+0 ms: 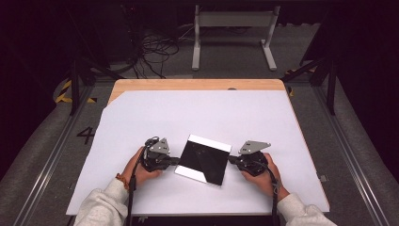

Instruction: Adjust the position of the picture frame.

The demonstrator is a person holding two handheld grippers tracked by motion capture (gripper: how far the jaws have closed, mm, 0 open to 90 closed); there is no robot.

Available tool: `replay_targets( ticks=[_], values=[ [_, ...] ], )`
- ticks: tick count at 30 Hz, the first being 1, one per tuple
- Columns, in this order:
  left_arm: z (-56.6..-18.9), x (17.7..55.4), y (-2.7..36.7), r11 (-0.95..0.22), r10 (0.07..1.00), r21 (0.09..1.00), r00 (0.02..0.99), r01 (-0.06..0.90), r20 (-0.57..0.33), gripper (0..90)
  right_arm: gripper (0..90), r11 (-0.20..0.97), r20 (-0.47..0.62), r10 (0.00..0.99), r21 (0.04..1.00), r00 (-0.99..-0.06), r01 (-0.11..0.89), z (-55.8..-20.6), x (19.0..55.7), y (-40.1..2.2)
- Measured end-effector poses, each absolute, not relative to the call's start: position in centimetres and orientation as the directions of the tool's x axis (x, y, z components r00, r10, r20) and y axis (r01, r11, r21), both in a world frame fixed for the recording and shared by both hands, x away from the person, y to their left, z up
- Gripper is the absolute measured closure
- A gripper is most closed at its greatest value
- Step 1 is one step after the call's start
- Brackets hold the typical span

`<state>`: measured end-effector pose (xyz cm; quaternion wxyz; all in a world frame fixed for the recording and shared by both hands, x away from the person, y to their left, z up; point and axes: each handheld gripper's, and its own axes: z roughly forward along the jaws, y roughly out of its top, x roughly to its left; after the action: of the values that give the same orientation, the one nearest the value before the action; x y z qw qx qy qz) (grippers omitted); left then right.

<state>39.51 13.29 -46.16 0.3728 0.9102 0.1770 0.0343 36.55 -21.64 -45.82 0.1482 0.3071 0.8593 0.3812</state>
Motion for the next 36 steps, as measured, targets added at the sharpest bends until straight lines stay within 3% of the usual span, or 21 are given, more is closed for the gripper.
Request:
replay_targets(
  ticks=[36],
  values=[
    [-46.3,38.7,12.0,-0.658,0.313,0.703,0.947,0.270,-0.071,90.0,90.0,0.481,0.002,0.681,0.752,-0.732,0.450,-45.7,38.1,-22.2]
  ],
)
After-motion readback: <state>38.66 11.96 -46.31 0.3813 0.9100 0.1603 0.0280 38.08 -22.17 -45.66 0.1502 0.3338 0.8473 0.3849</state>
